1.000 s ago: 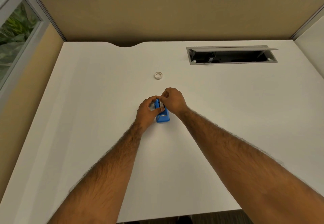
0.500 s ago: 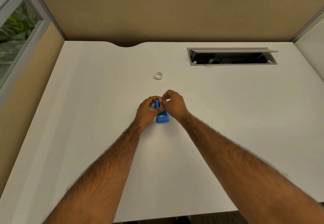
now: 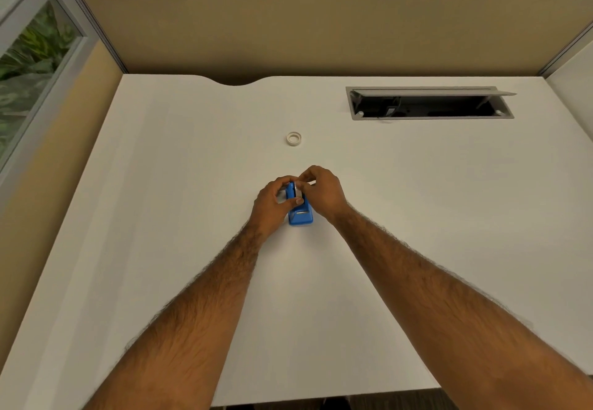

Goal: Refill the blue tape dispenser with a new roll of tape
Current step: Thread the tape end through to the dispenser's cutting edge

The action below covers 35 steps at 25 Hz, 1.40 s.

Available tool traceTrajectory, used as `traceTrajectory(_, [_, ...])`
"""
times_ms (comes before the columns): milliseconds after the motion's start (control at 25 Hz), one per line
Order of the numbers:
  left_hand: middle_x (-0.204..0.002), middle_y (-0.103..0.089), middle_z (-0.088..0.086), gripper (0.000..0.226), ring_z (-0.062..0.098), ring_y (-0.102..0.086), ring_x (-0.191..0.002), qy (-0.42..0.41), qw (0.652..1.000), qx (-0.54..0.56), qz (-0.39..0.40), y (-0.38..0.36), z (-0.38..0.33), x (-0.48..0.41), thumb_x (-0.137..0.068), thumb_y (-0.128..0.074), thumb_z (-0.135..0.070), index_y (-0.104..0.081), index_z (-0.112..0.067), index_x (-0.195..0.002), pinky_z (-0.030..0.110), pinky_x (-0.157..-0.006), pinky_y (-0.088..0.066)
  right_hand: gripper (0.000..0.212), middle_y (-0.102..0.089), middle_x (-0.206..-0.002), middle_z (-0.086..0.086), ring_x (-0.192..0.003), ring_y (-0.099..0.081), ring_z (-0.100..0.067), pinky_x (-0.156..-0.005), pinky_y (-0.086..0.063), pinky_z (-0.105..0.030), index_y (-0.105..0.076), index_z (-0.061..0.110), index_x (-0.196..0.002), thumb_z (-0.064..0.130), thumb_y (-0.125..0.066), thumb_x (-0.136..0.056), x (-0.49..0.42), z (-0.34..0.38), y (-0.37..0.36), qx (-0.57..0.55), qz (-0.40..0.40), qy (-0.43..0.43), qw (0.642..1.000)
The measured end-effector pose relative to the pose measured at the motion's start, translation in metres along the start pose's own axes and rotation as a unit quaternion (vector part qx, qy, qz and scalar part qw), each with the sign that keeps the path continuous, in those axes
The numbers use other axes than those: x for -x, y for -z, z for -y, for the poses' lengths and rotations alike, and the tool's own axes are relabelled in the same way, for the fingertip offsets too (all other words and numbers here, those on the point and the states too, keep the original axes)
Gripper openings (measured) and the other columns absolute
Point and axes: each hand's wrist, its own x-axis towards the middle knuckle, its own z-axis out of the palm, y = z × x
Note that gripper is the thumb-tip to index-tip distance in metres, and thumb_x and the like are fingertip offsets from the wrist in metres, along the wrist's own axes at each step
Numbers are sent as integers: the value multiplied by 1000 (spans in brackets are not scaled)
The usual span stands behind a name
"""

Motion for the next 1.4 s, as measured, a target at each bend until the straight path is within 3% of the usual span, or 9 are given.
traceTrajectory(120, [-132, -63, -4, 51, 11, -57, -119, -5, 1000, 3, -5, 0, 0, 0, -84, -77, -18, -60, -21, -131, 26, -101, -46, 19, -64, -112, -2, -99, -61, -18, -84, -52, -30, -64, 16, -107, 14, -66, -88, 9, -8, -2, -11, 9, 18, 1000])
traceTrajectory(200, [-132, -63, -3, 51, 13, -57, -120, -4, 1000, 7, -6, 0, 0, 0, -84, -77, -17, -60, -21, -131, 26, -101, -46, 20, -64, -113, -2, -97, -59, -15, -80, -49, -24, -64, 17, -108, 15, -65, -88, 12, -9, -3, -4, 3, 24, 1000])
traceTrajectory(280, [-132, -63, -2, 50, 14, -57, -121, 4, 1000, 22, -3, 0, -2, 0, -83, -78, -19, -61, -21, -130, 20, -95, -46, 15, -64, -109, -2, -93, -57, -13, -70, -43, -18, -64, 15, -105, 17, -63, -90, 10, -5, -3, 4, -6, 27, 1000])
traceTrajectory(400, [-130, -64, -4, 50, 12, -56, -120, 9, 999, 42, 1, 3, -8, 2, -82, -79, -22, -61, -21, -129, 10, -85, -43, 13, -64, -97, -2, -85, -58, -14, -67, -44, -23, -65, 10, -100, 19, -59, -93, 2, 3, -1, 22, -9, 11, 1000])
traceTrajectory(560, [-129, -65, -4, 51, 13, -57, -119, 10, 999, 40, -6, 1, -9, 3, -80, -81, -20, -62, -20, -127, 12, -86, -43, 14, -64, -87, 0, -80, -61, -17, -68, -51, -28, -65, 9, -96, 19, -56, -95, -8, 9, -4, 44, -10, -18, 999])
traceTrajectory(800, [-128, -65, -5, 48, 13, -58, -119, 4, 999, 34, -2, 2, -3, 1, -82, -80, -21, -62, -22, -127, 21, -95, -48, 15, -66, -105, -4, -96, -62, -18, -79, -50, -27, -66, 10, -104, 21, -63, -93, -1, -2, -2, -16, -1, -1, 1000])
traceTrajectory(1000, [-130, -65, -3, 49, 13, -58, -118, -5, 1000, 29, -6, 0, -1, 1, -84, -77, -14, -61, -19, -129, 8, -87, -42, 21, -62, -117, -3, -103, -61, -19, -88, -55, -34, -63, 17, -111, 14, -64, -91, 11, -12, -5, -50, 13, 7, 999])
traceTrajectory(1200, [-131, -64, -3, 51, 14, -57, -120, 1, 1000, 23, 0, 0, 4, -2, -83, -79, -20, -60, -21, -131, 19, -94, -45, 16, -63, -111, -5, -95, -57, -13, -68, -43, -15, -65, 13, -105, 20, -63, -91, 3, -3, -3, -21, 1, -2, 1000])
traceTrajectory(1400, [-130, -64, -5, 50, 15, -58, -121, -1, 1000, 8, -1, 3, 7, -5, -82, -80, -22, -62, -24, -129, 26, -100, -47, 18, -67, -104, -6, -95, -62, -19, -73, -48, -25, -64, 9, -101, 23, -65, -91, -7, 4, 0, -16, 15, -22, 1000])
